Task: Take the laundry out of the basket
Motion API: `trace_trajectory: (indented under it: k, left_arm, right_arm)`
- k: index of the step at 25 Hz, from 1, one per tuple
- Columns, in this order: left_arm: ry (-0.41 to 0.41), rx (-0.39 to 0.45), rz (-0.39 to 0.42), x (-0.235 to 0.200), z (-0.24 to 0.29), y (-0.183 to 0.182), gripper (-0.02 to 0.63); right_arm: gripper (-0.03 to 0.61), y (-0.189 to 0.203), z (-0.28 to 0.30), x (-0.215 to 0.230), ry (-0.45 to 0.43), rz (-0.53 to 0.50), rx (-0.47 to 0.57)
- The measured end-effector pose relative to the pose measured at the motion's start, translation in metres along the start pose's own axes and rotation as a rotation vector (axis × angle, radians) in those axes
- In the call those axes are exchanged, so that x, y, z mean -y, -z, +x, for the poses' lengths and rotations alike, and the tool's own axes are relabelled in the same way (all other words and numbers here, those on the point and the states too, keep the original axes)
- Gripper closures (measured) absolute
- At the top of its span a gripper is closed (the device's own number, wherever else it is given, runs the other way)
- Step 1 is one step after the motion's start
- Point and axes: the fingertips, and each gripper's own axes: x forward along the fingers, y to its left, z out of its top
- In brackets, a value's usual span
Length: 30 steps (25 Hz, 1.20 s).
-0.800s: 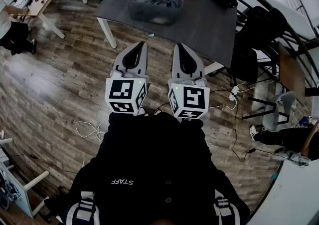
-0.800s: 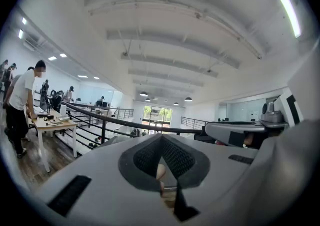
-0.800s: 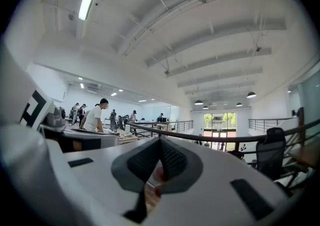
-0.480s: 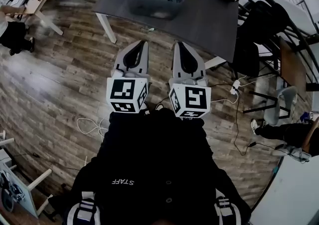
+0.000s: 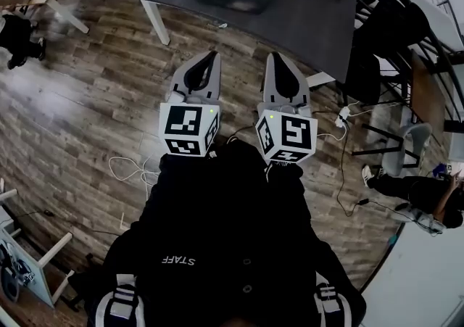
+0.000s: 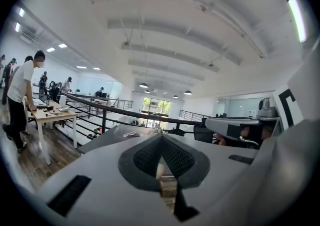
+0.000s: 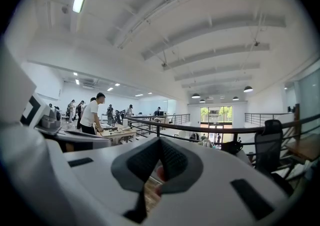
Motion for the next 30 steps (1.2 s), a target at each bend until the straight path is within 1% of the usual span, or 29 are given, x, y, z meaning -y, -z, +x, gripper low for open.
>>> trace_trajectory:
  k: [7,14,18,21,27,30]
  left_arm:
    - [-0.031,-0.015,-0.015,-0.032,0.010,0.004,0.612]
    - [-0.047,-0.044,-0.019,-0.050,0.061,0.013,0.612]
    - [-0.072,-0.046,-0.006,-0.066,0.112,0.007,0.612]
    - [-0.087,-0.047,-0.001,-0.080,0.159,-0.004,0.612]
    - [-0.113,-0.041,-0.009,-0.105,0.262,-0.033,0.612]
    - [-0.129,-0.052,-0.014,-0.117,0.307,-0.040,0.612]
  right_arm:
    - [0.565,0.008,0.020,0.010,0.035,0.014,-0.021]
    - [0.565,0.022,0.071,0.034,0.020,0.025,-0.034]
    - [0.565,0.024,0.128,0.056,-0.012,0.038,-0.028]
    - [0.565,0.018,0.179,0.076,-0.033,0.040,-0.025]
    - [0.565,0.009,0.280,0.115,-0.115,0.037,-0.044]
    - [0.565,0.009,0.325,0.135,-0.148,0.038,-0.064]
